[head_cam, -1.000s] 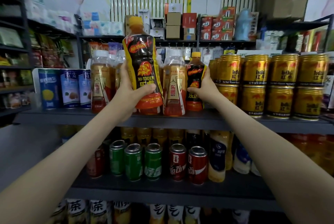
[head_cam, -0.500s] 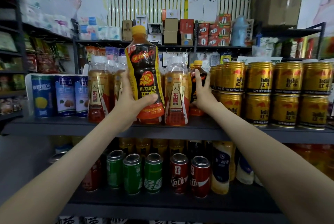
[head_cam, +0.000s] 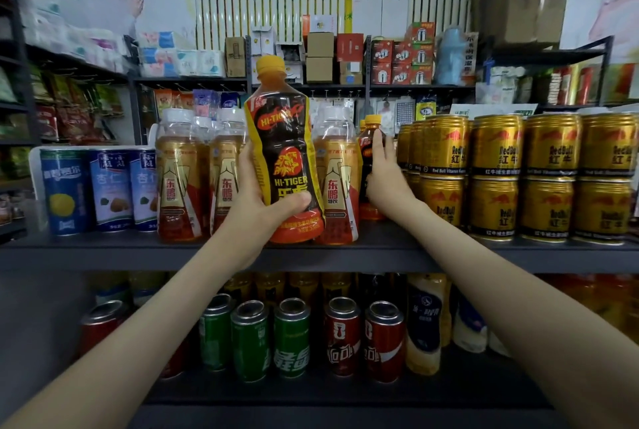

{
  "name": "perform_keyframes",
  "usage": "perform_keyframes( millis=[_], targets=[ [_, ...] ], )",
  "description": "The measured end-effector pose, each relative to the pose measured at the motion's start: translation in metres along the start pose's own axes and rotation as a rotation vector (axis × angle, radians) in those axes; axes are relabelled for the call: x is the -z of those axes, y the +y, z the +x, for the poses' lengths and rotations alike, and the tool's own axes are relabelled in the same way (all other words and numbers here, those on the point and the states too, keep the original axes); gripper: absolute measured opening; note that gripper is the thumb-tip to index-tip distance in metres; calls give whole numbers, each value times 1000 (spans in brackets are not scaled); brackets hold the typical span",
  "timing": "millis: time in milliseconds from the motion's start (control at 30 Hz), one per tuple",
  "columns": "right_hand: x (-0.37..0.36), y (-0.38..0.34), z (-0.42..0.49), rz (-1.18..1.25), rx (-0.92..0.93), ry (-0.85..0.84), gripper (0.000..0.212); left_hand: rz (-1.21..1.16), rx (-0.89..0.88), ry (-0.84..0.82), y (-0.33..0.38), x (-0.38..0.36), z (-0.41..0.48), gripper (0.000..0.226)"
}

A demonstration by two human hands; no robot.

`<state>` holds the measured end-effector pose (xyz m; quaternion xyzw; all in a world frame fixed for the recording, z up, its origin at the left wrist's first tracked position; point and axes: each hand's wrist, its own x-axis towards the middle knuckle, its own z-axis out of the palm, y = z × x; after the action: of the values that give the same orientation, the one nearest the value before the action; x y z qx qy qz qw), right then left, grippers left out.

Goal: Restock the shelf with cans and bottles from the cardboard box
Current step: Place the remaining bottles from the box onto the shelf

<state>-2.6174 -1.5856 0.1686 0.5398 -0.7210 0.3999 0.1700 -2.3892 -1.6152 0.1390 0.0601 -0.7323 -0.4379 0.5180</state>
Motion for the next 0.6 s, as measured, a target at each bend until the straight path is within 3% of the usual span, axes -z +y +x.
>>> perform_keyframes(
  millis=[100,167,233,333,400,533,600],
  targets=[
    [26,-20,-32,243,181,325,52,78,-26,-32,1,-11,-6,103],
    [48,-36,-57,461,240,346,39,128,-43,-71,4,-22,-8,105],
    [67,-53,-80,567,283,175,45,155,-69,-96,6,-35,-7,105],
    [77,-59,-95,555,310,-45,81,171,-96,-160,9,-52,-4,99],
    [77,-52,-96,572,275,-19,92,221,-98,-195,10,-61,-1,99],
    [81,-34,-95,666,151,79,90,375,-84,-272,24,-75,8,96],
    [82,-27,-93,657,115,112,91,559,-216,-244,32,-75,11,83]
  ],
)
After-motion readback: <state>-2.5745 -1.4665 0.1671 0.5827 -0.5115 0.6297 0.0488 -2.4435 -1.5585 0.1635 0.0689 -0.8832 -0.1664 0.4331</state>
